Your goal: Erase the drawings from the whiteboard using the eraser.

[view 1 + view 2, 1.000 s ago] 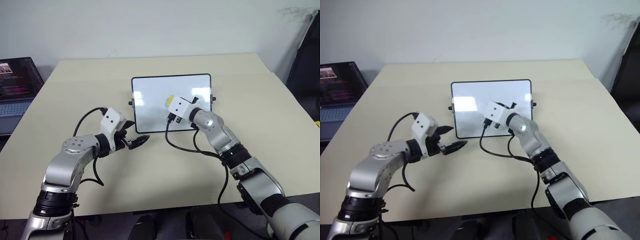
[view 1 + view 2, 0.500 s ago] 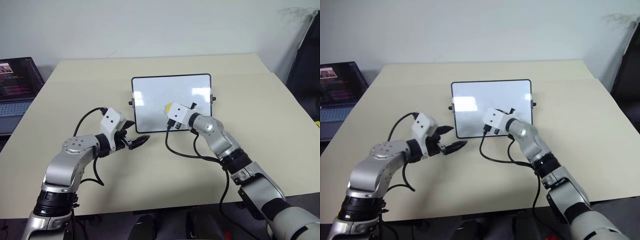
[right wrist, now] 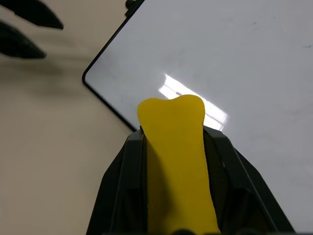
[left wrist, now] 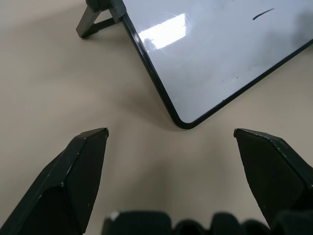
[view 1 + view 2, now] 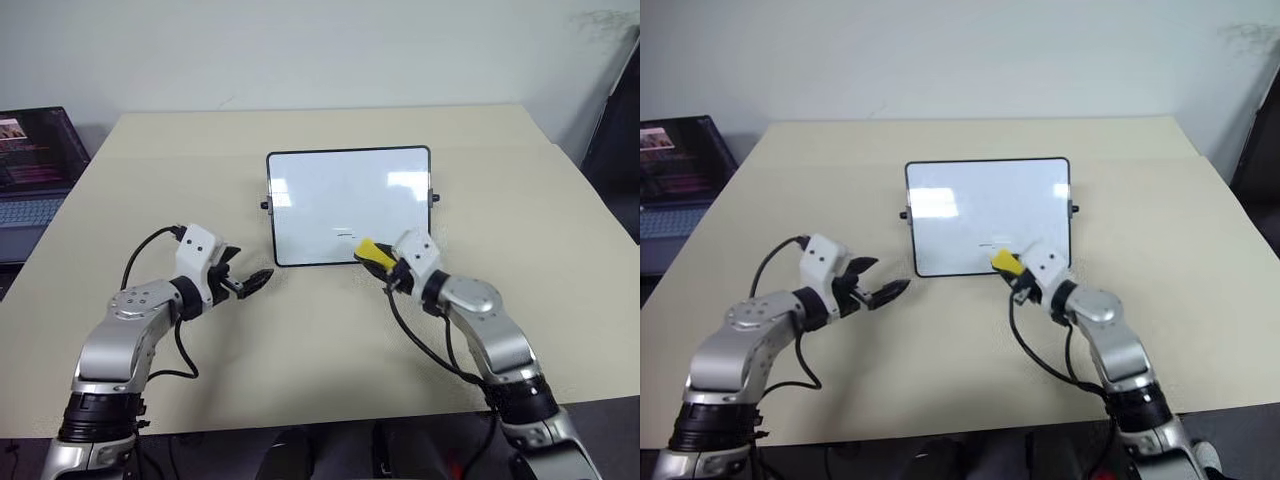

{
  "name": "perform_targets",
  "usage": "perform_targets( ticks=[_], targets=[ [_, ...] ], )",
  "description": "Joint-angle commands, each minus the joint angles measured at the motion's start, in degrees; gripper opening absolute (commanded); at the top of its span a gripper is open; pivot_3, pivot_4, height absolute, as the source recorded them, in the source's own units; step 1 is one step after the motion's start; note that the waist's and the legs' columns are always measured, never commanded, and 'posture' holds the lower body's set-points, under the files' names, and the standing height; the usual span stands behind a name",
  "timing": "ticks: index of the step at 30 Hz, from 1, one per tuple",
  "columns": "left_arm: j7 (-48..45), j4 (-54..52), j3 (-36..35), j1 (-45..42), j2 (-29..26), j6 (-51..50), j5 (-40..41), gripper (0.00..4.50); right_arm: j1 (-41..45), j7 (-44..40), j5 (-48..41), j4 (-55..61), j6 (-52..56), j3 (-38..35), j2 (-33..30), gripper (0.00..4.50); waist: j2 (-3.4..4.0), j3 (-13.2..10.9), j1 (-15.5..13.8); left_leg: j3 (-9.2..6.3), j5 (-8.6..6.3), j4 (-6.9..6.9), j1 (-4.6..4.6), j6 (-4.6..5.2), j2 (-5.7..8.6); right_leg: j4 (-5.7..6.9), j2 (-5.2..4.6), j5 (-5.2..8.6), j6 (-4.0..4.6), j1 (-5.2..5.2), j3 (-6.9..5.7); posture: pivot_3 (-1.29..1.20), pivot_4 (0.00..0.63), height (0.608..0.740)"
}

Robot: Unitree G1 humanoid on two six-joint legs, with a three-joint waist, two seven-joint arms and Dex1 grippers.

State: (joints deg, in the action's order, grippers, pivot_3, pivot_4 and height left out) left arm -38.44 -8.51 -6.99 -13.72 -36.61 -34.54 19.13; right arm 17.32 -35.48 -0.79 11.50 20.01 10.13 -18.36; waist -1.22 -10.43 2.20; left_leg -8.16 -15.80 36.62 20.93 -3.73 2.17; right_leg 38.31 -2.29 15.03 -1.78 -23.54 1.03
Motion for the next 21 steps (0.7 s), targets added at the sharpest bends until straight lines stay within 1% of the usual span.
perform_targets(
  ticks=[1,3,6,8,11,14,21],
  targets=[
    [-2.1,-2.6,0.2,0.1,-1.1,1.2,0.7,4.5,-4.3,0.8,2.8,5.0,-4.6,-1.0,-4.4,1.17,0.0,0.0,-0.2,0.0,0.0,0.0,-0.01,0.0,0.0,-0.07,0.02,0.0,0.0,0.04,-0.01,0.0,0.15,0.74],
    [-3.4,-2.9,0.9,0.1,-1.4,1.3,0.6,4.5,-6.4,2.5,5.1,5.2,-7.1,-0.9,-6.5,1.17,-0.01,0.0,-0.3,0.01,0.0,-0.01,-0.01,0.0,0.03,-0.23,0.05,0.01,-0.01,0.13,-0.04,0.0,0.15,0.74],
    [-5.7,-3.4,1.7,0.2,-2.1,1.0,1.2,4.5,-7.2,5.2,6.0,4.8,-8.5,-1.4,-6.3,1.17,-0.01,0.0,-0.2,0.13,0.0,-0.01,-0.04,0.0,0.03,-0.26,0.06,0.01,-0.02,0.14,0.01,0.0,0.15,0.74],
    [-6.8,-3.1,2.3,0.1,-2.7,1.4,0.7,4.5,-6.7,6.9,8.9,3.5,-11.2,-0.2,-6.9,1.17,-0.02,0.0,-0.3,0.15,0.0,-0.01,-0.06,0.0,0.02,-0.25,0.1,0.01,-0.03,0.14,0.01,0.0,0.15,0.74],
    [-7.5,-2.0,3.1,-0.9,-2.9,1.8,0.0,4.5,-2.5,12.3,13.5,-1.1,-14.2,2.3,-3.7,1.17,-0.02,0.0,-0.2,0.17,0.0,-0.01,-0.07,0.0,0.03,-0.25,0.12,0.01,-0.02,0.14,0.01,0.0,0.15,0.74],
    [-8.5,-1.8,4.0,-1.5,-3.1,1.8,-0.3,4.5,1.7,16.1,15.9,-5.3,-15.0,4.2,0.5,1.17,-0.02,0.0,-0.2,0.22,0.01,0.0,-0.1,-0.01,0.04,-0.23,0.14,-0.02,0.02,0.14,0.04,0.0,0.15,0.74],
    [-10.0,-0.4,4.6,-2.4,-3.9,2.7,-0.6,4.5,11.1,18.4,18.4,-14.1,-15.6,7.3,6.9,1.17,-0.02,0.0,-0.3,0.15,0.03,-0.02,-0.04,-0.05,0.02,-0.24,0.13,-0.05,0.0,0.13,0.03,0.0,0.15,0.74]
  ],
)
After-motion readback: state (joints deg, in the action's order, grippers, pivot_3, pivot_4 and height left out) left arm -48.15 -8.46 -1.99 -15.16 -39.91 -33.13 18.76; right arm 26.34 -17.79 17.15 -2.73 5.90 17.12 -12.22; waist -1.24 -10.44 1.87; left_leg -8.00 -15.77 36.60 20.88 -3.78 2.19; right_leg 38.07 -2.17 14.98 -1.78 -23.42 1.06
